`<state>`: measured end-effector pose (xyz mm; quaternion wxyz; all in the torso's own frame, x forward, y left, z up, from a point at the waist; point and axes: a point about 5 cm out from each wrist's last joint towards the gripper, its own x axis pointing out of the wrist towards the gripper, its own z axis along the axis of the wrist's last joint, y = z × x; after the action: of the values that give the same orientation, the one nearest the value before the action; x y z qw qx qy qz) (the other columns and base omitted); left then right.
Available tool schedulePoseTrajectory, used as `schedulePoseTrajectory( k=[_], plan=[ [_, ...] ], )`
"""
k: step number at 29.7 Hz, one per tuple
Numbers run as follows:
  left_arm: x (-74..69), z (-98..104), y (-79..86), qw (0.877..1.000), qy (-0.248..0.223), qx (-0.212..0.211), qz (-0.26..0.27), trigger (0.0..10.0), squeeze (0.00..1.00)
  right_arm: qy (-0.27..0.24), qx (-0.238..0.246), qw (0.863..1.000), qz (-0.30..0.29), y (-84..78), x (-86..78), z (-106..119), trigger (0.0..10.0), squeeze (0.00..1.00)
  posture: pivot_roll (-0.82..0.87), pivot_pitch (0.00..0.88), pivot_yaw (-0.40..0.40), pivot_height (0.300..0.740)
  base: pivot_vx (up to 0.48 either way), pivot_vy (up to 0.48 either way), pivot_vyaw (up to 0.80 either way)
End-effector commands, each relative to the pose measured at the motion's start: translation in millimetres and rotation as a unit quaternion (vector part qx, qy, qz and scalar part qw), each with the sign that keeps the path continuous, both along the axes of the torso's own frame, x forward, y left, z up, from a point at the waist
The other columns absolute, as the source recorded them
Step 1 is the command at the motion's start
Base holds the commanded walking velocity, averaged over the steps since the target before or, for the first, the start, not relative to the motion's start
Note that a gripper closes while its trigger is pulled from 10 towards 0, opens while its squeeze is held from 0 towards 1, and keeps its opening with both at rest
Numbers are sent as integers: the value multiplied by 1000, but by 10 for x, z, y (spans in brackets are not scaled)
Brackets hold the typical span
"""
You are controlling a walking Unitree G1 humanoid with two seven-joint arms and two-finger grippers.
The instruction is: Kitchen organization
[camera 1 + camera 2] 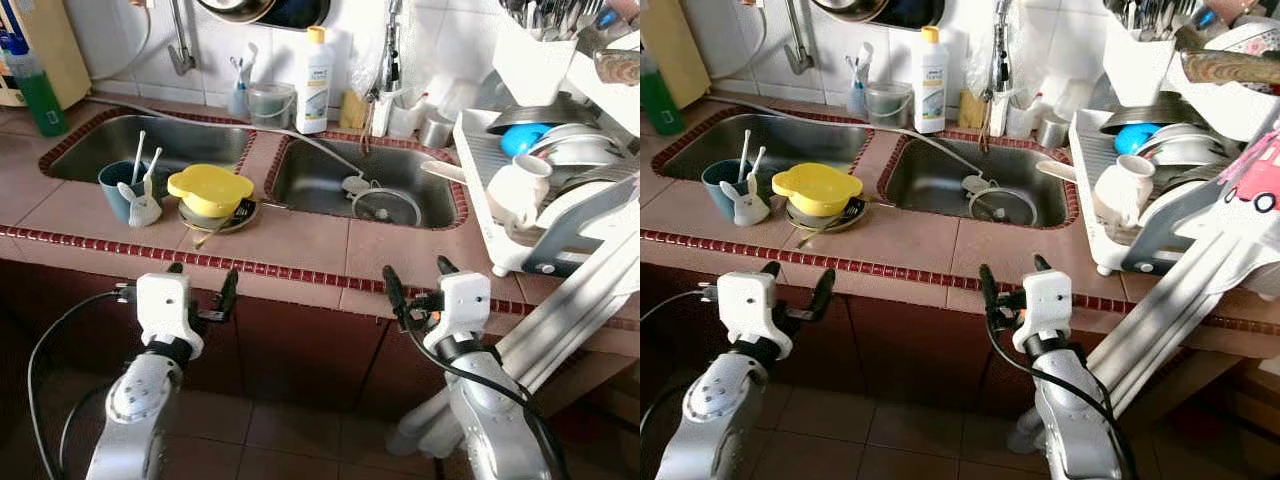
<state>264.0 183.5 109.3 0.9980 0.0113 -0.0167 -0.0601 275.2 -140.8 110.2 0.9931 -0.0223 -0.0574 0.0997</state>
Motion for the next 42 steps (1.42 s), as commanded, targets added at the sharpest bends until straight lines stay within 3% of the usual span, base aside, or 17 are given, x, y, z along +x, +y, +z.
schedulePoseTrajectory(
  k=[1,6,12,29,42],
  plan=[
    [45,98,-40,1000,-16,8,-19,10000,0,-32,5,999,3,0,58,156,10000,0,-139,0,-52,732,0,0,0],
    [78,207,-68,999,-27,-10,-26,10000,0,-54,7,999,-3,-29,101,270,10000,0,-142,0,-47,732,0,0,0],
    [84,270,-120,999,-35,-1,-32,10000,0,-63,5,998,-7,-51,128,319,10000,0,-137,0,-46,732,0,0,0],
    [26,242,-135,999,-11,3,-45,10000,0,-62,8,998,18,161,110,279,10000,0,-107,0,-46,732,0,0,0],
    [36,245,-162,999,-5,-1,-48,10000,0,-62,6,998,19,150,103,289,10000,0,-113,0,-49,732,0,192,0]
  ],
)
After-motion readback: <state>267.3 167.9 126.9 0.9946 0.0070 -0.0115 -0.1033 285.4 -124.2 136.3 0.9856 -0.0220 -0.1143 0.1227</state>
